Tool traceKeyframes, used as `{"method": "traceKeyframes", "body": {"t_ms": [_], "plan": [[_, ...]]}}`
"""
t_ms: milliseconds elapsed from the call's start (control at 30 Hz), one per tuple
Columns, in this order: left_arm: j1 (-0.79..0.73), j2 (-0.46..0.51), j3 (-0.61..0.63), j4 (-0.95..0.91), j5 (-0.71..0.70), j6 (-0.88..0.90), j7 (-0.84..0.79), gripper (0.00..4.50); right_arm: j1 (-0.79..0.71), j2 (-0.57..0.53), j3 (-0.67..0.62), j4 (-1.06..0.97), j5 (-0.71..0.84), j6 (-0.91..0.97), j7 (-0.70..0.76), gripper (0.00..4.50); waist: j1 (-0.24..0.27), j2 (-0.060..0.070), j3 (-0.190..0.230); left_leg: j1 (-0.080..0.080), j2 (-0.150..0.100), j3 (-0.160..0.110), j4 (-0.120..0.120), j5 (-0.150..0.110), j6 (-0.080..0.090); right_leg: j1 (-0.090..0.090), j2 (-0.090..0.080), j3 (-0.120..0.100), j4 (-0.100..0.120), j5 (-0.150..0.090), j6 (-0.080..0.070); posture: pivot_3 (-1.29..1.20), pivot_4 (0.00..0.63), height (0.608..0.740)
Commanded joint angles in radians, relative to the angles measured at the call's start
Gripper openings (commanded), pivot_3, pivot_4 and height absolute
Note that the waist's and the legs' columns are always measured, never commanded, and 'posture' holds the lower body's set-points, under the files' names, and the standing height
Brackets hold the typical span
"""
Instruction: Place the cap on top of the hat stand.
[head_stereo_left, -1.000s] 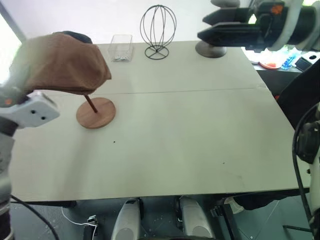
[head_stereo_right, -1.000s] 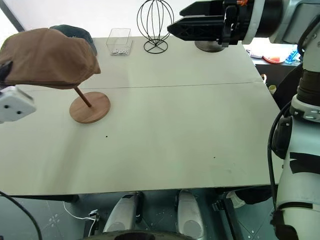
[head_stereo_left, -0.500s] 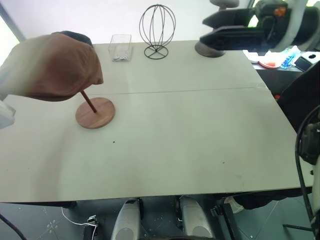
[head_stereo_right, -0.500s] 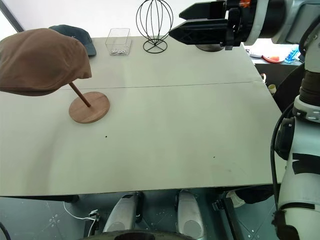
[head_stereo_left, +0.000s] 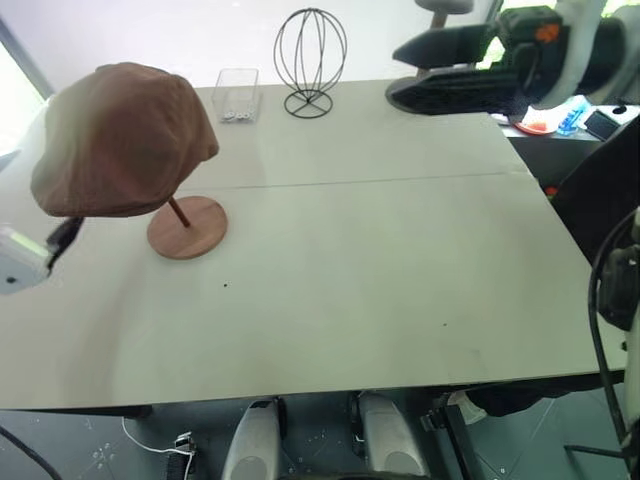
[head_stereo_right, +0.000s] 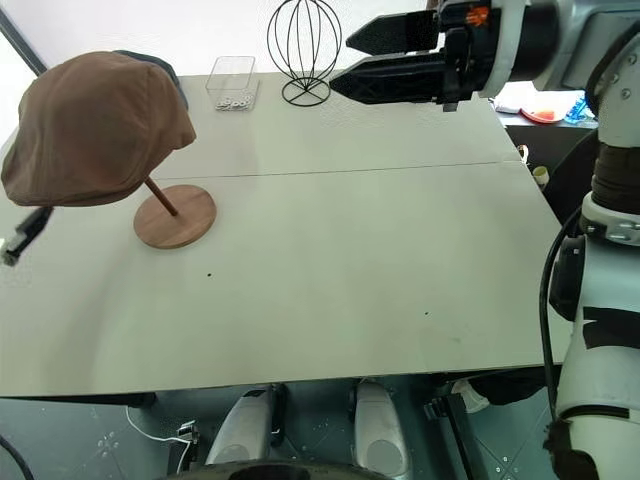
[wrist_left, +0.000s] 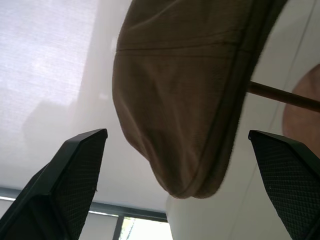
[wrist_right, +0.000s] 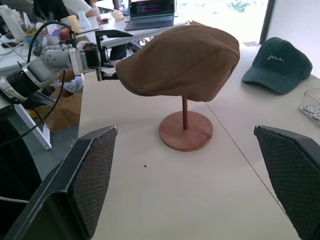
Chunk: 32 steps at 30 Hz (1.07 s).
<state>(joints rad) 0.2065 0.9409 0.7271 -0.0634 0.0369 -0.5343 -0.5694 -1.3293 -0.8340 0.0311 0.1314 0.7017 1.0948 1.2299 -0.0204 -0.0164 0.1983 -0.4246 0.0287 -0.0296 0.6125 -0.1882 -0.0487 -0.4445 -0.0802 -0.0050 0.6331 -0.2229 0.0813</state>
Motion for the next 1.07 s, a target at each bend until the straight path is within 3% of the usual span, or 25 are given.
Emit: {"method": "traceKeyframes", "body": {"t_ms": [33,200,267,333,400,500,667,833,933,1067], "plan": [[0.079,-0.016,0.119,-0.108,-0.079,0.161,-0.055,4.43,-0.01,-0.008,-0.006,-0.001,-0.012,-0.031,0.023,4.5,0.0,0.0,0.0,0.0,0.0,0.0,0.0,0.0,0.0,0.0,0.0,0.0,0.0,0.0,0.0,0.0,0.15,0.74],[0.274,-0.059,0.249,-0.303,-0.224,0.423,-0.209,4.43,-0.018,0.011,0.011,0.049,-0.042,-0.075,0.049,4.5,-0.001,0.0,0.0,0.0,0.0,0.001,0.0,0.0,0.0,0.0,0.0,0.0,-0.001,0.0,-0.001,0.0,0.15,0.74],[0.344,-0.06,0.312,-0.371,-0.331,0.585,-0.283,4.43,-0.02,0.016,0.018,0.063,-0.054,-0.096,0.062,4.5,-0.001,0.0,0.0,0.0,0.001,0.001,0.0,0.0,0.0,0.0,0.001,0.0,-0.001,0.0,-0.001,0.0,0.15,0.74],[0.4,-0.041,0.412,-0.412,-0.541,0.834,-0.359,4.43,-0.021,0.019,0.022,0.077,-0.063,-0.111,0.078,4.5,0.0,-0.001,0.0,0.0,0.001,0.001,0.0,0.0,0.0,0.0,0.001,0.0,-0.001,0.0,-0.001,0.0,0.15,0.74],[0.415,0.013,0.54,-0.368,-0.745,1.067,-0.436,4.43,-0.022,0.018,0.024,0.094,-0.071,-0.125,0.099,4.5,0.0,-0.001,0.0,0.0,0.001,0.001,0.001,0.0,0.0,-0.001,0.001,0.0,-0.001,0.0,-0.001,0.0,0.15,0.74],[0.381,0.13,0.678,-0.193,-0.827,1.229,-0.529,4.43,-0.027,0.016,0.021,0.117,-0.079,-0.144,0.13,4.5,0.001,-0.001,0.0,0.0,0.001,0.0,0.001,0.0,0.0,-0.001,0.001,0.0,-0.002,0.0,-0.001,0.0,0.15,0.74],[0.384,0.345,0.812,0.149,-0.754,1.33,-0.772,4.43,-0.045,0.016,0.021,0.166,-0.104,-0.178,0.172,4.5,-0.015,-0.001,0.0,0.0,0.001,0.001,0.0,0.0,0.0,-0.001,0.001,0.0,-0.002,0.0,-0.001,0.0,0.15,0.74],[0.395,0.51,0.843,0.448,-0.545,1.222,-0.997,4.43,-0.063,0.015,0.011,0.214,-0.129,-0.213,0.191,4.5,-0.03,-0.001,0.0,-0.001,0.001,0.002,-0.002,-0.001,0.0,-0.003,0.002,0.0,-0.001,0.0,-0.001,0.0,0.15,0.74],[0.351,0.607,0.887,0.563,-0.46,1.207,-1.043,4.43,-0.077,0.02,-0.003,0.251,-0.137,-0.219,0.189,4.5,-0.042,-0.001,0.0,-0.001,0.002,0.002,-0.003,-0.001,0.0,-0.004,0.002,0.0,-0.001,0.0,-0.001,0.0,0.15,0.74],[0.324,0.658,0.909,0.616,-0.424,1.199,-1.045,4.43,-0.081,0.026,-0.002,0.275,-0.148,-0.234,0.191,4.5,-0.049,-0.001,0.0,-0.002,0.002,0.002,-0.004,-0.001,-0.001,-0.004,0.002,0.0,-0.001,0.0,-0.001,0.0,0.15,0.74]]}}
